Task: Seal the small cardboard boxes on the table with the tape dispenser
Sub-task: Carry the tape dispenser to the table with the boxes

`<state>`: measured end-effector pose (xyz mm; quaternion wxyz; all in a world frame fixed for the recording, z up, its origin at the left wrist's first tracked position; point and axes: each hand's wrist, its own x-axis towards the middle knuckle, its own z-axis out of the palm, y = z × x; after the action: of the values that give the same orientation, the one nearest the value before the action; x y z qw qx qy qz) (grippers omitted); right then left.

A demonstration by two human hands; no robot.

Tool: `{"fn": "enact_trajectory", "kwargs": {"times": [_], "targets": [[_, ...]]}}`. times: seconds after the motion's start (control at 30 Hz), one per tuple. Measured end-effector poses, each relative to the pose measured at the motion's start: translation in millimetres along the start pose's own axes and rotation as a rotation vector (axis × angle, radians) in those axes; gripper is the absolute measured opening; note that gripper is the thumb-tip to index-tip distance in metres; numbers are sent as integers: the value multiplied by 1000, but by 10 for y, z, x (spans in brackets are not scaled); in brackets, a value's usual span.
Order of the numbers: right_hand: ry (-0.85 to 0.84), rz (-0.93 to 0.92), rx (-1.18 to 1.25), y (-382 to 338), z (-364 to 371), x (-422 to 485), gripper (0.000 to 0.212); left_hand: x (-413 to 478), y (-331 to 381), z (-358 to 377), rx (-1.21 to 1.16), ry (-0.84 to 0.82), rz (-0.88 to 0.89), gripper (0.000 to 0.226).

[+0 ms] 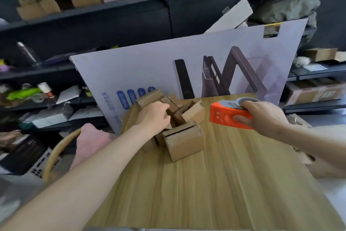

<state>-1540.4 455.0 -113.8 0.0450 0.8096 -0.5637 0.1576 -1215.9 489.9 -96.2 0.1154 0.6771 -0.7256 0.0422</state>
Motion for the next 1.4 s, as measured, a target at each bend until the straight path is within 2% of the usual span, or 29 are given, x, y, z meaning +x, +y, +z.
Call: {"fn": "enact_trajectory", "kwargs": {"times": [0.17,0.47,0.73,0.9,1.17,1.4], "targets": [[-50,-87,41,-112,267,389,30,29,-200,178,1,3,-64,34],[-72,-177,-27,-148,602,1106,30,566,-455,878,-108,-33,-134,41],[-85,-163,23,-13,989,1494,31,817,-504,1573,-126,-205,-183,45],[-111,-134,75,129,1241,1536,31,924,-404,2070,-180,-257,-211,45],[-145,-54,210,428,1543,1339,31,1005,-149,2789,-212,-185,-261,49],[-217,23,262,751,1733,1004,28,794,152,3092,-124,-130,-336,51]]}}
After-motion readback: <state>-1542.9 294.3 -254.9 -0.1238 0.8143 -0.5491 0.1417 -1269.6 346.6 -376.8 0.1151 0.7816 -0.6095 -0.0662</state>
